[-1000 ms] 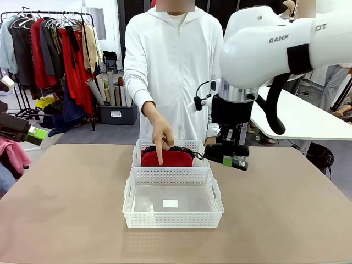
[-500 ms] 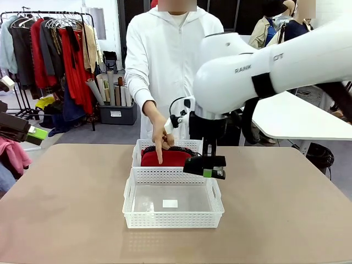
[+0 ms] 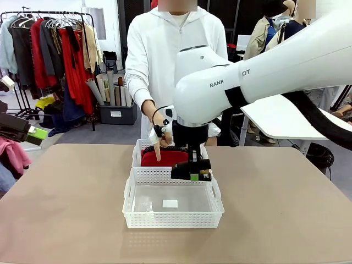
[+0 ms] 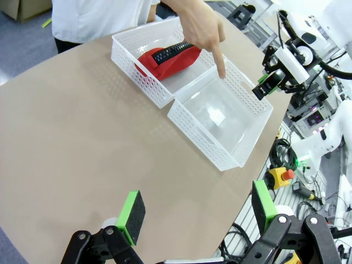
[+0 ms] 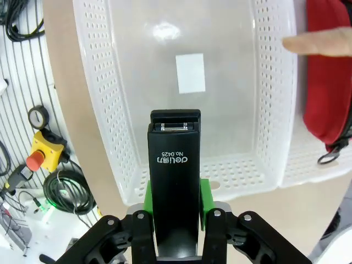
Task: Distribute items into two baskets.
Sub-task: Place the picked Stapler into the Organizing basket as instructed by the person.
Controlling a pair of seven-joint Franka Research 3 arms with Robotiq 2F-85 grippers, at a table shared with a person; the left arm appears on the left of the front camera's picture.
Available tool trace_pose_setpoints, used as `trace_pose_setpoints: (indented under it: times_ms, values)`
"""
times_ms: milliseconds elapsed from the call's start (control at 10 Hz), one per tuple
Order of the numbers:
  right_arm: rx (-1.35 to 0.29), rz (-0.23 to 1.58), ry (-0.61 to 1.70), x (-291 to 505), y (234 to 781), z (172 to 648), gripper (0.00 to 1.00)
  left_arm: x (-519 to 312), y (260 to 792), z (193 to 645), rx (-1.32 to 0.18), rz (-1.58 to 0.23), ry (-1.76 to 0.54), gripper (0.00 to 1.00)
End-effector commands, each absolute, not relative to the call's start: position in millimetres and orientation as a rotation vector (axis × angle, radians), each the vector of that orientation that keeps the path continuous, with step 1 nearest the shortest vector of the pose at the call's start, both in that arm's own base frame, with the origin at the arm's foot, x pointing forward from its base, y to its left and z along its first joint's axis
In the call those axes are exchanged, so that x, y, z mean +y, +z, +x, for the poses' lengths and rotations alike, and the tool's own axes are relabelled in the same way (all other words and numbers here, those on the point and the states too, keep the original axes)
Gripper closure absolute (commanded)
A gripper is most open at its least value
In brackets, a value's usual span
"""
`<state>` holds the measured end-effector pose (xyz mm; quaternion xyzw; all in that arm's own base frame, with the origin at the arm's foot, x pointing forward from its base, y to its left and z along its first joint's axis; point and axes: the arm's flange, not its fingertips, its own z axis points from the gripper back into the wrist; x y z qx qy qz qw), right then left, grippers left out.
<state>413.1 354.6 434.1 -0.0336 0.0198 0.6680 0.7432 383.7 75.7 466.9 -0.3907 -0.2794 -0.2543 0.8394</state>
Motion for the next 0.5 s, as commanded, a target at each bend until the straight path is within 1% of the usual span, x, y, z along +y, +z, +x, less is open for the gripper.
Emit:
trace_pose_setpoints:
  times_ms: [0,400]
  values:
    - [0.010,-0.098,1.474,364.3,430.0,413.5,1.00,75.1,467.7,383.0,-0.596,-0.839,-0.536,0.00]
    - [0.004,-0.050,1.498,374.2,399.3,419.2,1.00,75.1,467.7,383.0,-0.596,-0.839,-0.536,0.00]
